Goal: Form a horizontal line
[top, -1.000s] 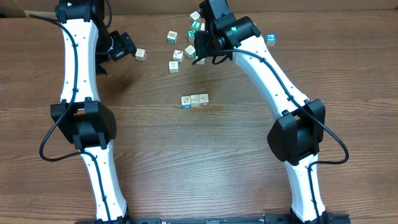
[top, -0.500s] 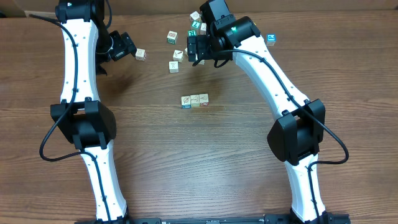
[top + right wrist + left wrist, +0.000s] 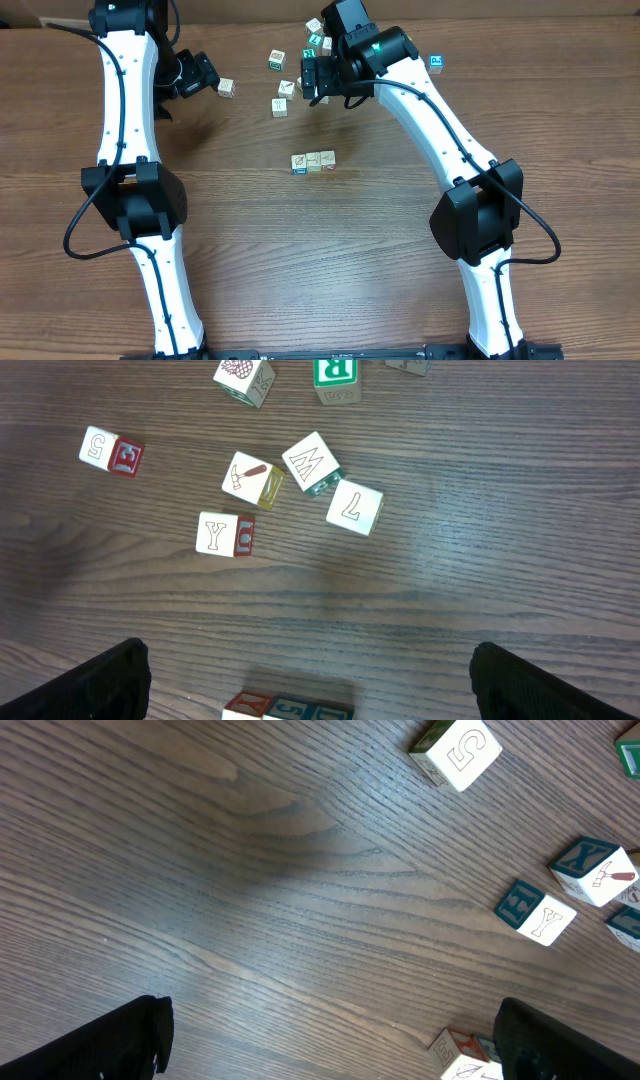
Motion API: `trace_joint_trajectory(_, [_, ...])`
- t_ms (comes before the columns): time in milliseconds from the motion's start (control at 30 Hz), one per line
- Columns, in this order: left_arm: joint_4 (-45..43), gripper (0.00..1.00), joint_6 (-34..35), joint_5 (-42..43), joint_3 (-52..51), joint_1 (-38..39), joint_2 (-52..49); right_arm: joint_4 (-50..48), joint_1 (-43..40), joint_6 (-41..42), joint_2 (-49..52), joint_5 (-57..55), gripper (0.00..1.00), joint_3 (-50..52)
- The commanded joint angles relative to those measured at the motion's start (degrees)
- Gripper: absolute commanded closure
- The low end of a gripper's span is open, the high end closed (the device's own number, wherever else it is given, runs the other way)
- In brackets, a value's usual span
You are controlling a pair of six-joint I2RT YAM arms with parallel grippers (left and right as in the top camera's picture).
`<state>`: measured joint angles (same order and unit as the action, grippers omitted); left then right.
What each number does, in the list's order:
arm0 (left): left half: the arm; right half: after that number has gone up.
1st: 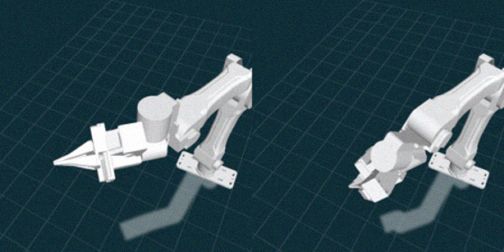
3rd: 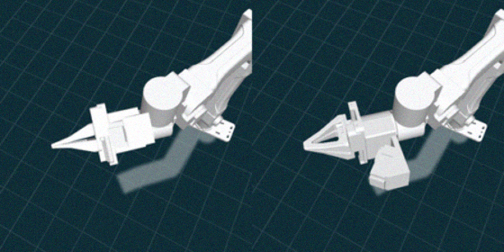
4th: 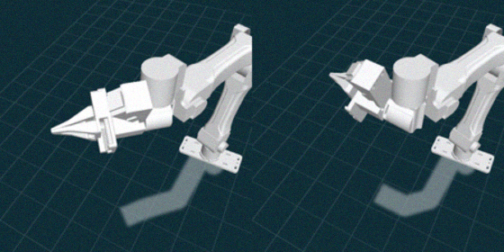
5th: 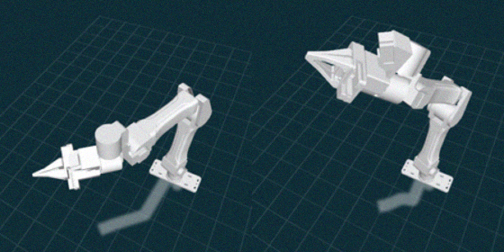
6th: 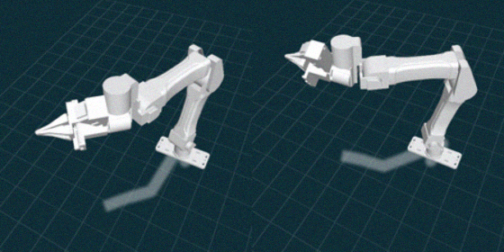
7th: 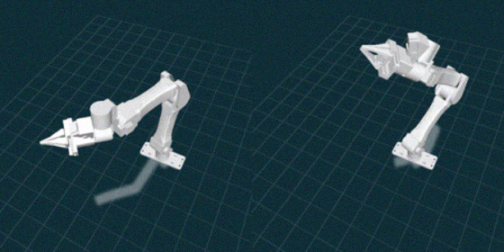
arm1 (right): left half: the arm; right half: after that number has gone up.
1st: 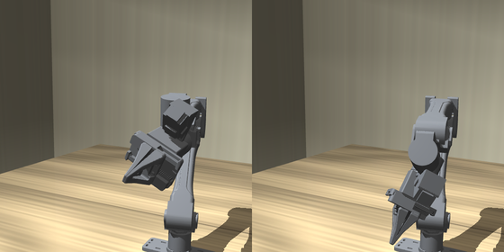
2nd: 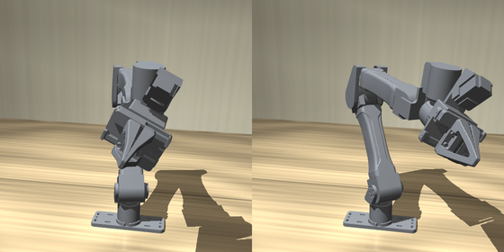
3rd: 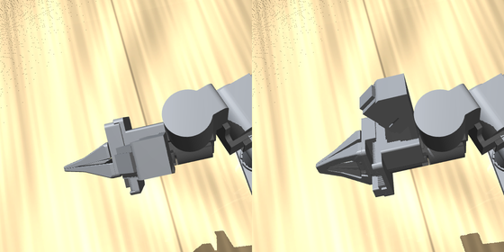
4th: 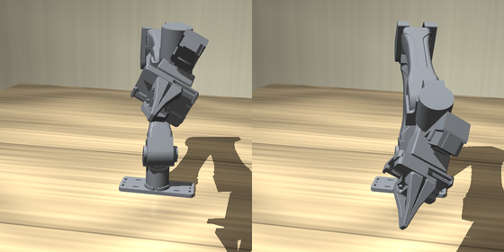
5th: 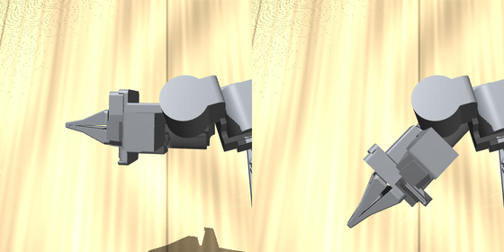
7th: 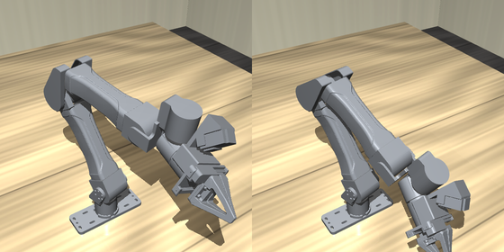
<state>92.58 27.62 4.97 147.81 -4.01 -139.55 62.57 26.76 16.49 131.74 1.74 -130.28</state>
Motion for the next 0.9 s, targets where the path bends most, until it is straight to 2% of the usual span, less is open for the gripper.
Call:
trace_joint_trajectory(0, [0.0, 0.00, -0.4, 0.4, 1.1, 0.0, 0.7, -0.3, 0.2, 0.1, 0.1, 0.3, 0.00, -0.2])
trace_joint_trajectory(500, [0.0, 0.01, -0.4, 0.4, 1.1, 0.0, 0.7, -0.3, 0.2, 0.2, 0.1, 0.6, 0.00, -0.2])
trace_joint_trajectory(633, [0.0, 0.00, -0.4, 0.4, 1.1, 0.0, 0.7, -1.6, 0.2, 0.2, 0.1, 6.5, 0.00, -0.2])
trace_joint_trajectory(667, [0.0, 0.00, -0.4, 0.4, 1.1, 0.0, 0.7, -2.1, 0.2, 0.2, 0.1, 8.6, 0.05, -0.2])
trace_joint_trajectory(700, [0.0, 0.00, -0.4, 0.4, 1.1, 0.0, 0.7, -2.2, 0.2, 0.2, 0.1, 8.8, 0.22, -0.2])
trace_joint_trajectory(733, [0.0, 0.00, -0.4, 0.4, 1.1, 0.0, 0.7, -2.3, 0.3, 0.4, 0.1, 8.8, 0.77, -0.2])
trace_joint_trajectory(767, [0.0, 0.00, -0.4, 0.4, 1.1, 0.0, 0.7, -2.1, 0.3, 2.4, 0.1, 8.6, 0.96, -0.2])
trace_joint_trajectory(867, [0.0, 0.00, -0.4, 0.4, 1.1, 0.0, 0.7, -2.3, 0.7, 7.1, 0.2, 7.7, 0.96, 0.4])
